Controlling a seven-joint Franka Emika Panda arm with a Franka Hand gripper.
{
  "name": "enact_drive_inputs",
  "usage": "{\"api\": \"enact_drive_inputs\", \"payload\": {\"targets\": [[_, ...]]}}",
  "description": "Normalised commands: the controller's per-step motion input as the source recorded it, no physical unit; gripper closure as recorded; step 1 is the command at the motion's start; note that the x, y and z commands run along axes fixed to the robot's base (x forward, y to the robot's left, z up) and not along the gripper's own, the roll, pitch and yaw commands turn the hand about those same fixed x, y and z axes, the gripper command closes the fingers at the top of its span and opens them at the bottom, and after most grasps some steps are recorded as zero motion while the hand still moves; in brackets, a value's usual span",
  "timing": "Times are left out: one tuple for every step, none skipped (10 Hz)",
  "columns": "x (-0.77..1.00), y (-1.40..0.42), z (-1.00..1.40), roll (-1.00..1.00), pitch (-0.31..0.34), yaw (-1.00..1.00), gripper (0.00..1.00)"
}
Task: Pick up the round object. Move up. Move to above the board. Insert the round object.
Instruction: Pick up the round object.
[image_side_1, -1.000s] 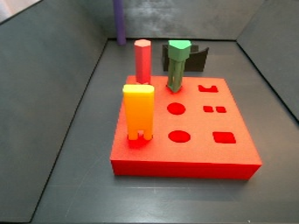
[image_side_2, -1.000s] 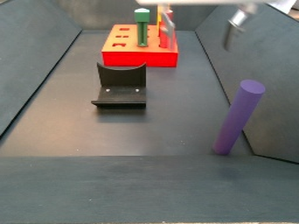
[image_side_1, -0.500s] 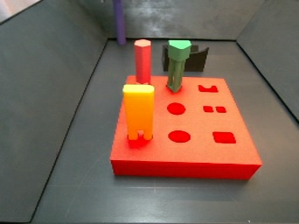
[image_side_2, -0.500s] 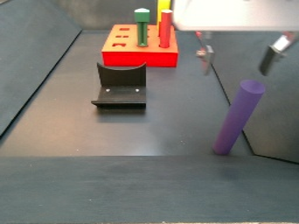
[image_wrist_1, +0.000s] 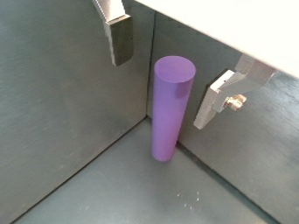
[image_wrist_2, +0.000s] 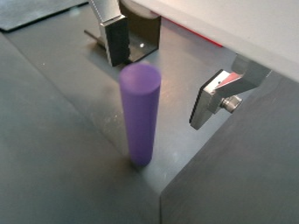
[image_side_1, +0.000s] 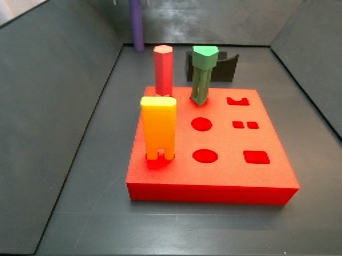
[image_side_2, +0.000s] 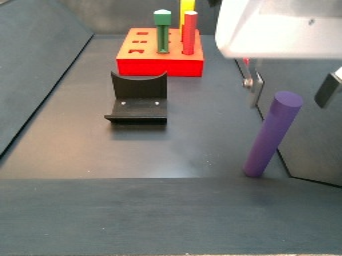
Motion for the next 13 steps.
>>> {"api": "enact_drive_inputs", "payload": {"targets": [[0.00, 0.26, -0.34, -0.04, -0.057, 0.03, 0.00], [0.00, 0.19, -0.37, -0.08, -0.090, 0.07, 0.00], [0.00, 0.15, -0.37, -0.15, -0.117, 0.03, 0.00], [0.00, 0.13, -0.28, -0.19, -0.107, 0.01, 0.00], [0.00, 0.06, 0.00, -0.06, -0.027, 0.00, 0.00], [0.00, 0.00, 0.00, 0.00, 0.000, 0.00, 0.00], [0.00, 0.00, 0.00, 0.00, 0.000, 0.00, 1.00], [0.00, 0.00, 0.00, 0.00, 0.000, 0.00, 1.00], [0.00, 0.00, 0.00, 0.00, 0.000, 0.00, 1.00], [0.00, 0.00, 0.00, 0.00, 0.000, 0.00, 1.00], [0.00, 0.00, 0.00, 0.00, 0.000, 0.00, 1.00], [0.00, 0.00, 0.00, 0.00, 0.000, 0.00, 1.00], [0.00, 0.00, 0.00, 0.00, 0.000, 0.00, 1.00]]}}
